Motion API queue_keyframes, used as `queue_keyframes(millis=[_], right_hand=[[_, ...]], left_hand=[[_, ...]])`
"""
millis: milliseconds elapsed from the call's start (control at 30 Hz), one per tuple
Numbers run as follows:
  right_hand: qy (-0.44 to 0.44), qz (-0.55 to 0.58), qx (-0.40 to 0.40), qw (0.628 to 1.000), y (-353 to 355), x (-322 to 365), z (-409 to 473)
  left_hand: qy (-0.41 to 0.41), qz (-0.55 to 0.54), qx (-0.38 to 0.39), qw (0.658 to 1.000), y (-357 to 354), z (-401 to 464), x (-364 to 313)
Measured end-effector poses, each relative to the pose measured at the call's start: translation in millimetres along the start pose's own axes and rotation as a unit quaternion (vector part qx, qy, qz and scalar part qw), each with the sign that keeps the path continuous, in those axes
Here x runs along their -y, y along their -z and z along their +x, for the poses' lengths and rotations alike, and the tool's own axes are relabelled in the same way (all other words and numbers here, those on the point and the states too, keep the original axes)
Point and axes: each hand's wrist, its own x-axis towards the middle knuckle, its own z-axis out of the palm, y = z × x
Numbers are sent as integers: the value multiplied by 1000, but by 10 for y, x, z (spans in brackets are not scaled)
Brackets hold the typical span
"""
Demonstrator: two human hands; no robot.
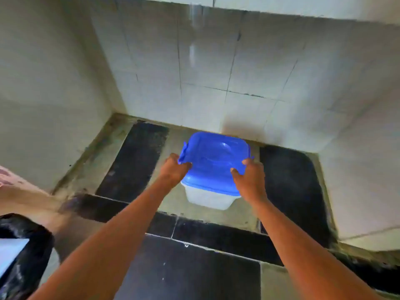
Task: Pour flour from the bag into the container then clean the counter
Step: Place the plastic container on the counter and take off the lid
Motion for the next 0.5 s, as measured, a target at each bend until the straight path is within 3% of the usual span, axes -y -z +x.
queue_keyframes(millis=[100, 200, 300, 500], right_hand=[[-101, 0, -3, 995, -288, -275, 214], [-168, 116, 16, 979, -510, -514, 375], [-173, 265, 17, 948, -635, -666, 464], [-154, 290, 62, 942, -520, -803, 141]], left_hand=[[-6, -15, -8, 1000, -235, 291, 195], [10, -109, 7, 994, -399, 482, 365], [14, -212, 17, 977, -494, 589, 477], [72, -332, 8, 941, -389, 361, 524]])
